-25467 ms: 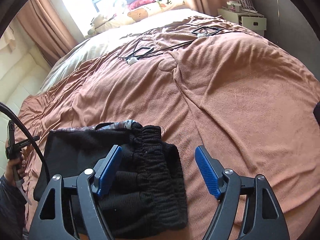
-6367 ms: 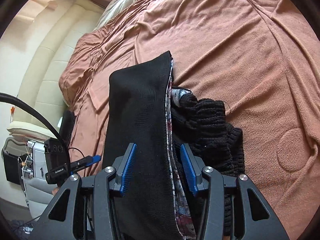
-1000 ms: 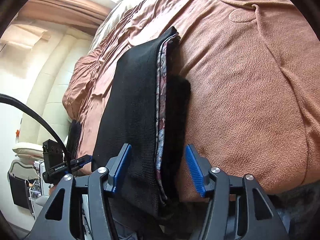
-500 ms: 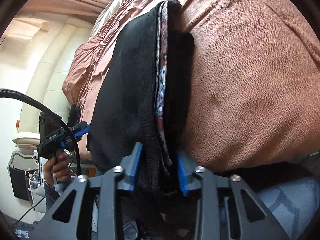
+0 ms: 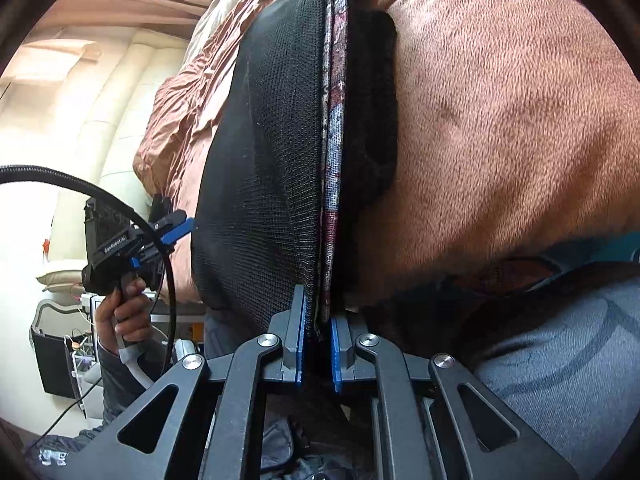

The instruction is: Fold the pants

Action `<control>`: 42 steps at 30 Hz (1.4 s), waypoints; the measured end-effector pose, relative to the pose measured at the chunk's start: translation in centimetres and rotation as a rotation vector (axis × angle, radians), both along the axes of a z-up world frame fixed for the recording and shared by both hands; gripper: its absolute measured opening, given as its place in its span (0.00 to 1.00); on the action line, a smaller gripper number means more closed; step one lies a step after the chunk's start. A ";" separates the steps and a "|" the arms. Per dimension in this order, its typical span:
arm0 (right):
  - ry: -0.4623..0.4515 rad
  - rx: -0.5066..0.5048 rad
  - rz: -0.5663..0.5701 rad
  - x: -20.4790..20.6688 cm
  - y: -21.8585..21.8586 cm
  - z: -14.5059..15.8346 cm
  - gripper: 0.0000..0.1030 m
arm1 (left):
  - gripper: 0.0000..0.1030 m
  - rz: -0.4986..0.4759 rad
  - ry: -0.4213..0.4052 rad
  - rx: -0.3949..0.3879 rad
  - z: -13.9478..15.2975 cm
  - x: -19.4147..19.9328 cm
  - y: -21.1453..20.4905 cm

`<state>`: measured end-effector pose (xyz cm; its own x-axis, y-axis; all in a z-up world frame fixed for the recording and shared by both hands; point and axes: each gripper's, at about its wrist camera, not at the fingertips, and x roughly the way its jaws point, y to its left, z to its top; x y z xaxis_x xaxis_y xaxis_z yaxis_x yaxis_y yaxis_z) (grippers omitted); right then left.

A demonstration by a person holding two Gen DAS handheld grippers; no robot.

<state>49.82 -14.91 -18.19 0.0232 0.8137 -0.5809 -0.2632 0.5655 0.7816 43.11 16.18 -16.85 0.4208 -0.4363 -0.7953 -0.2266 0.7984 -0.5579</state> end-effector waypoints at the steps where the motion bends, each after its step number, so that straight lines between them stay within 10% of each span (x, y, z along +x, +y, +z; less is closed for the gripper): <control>1: -0.006 -0.005 0.006 0.0 0.0 0.2 0.07 | 0.36 -0.001 -0.001 0.002 0.0 0.1 0.0; 5: -0.064 -0.058 0.023 0.4 0.3 2.0 0.12 | 0.36 -0.008 -0.008 0.012 0.4 0.9 0.2; 9: -0.124 -0.055 -0.003 1.0 -0.8 4.1 0.61 | 0.41 -0.019 -0.022 0.022 1.0 1.8 0.2; 42: -0.015 0.112 -0.134 12.3 0.5 0.3 0.67 | 0.49 -0.094 -0.018 -0.008 -1.4 12.6 0.3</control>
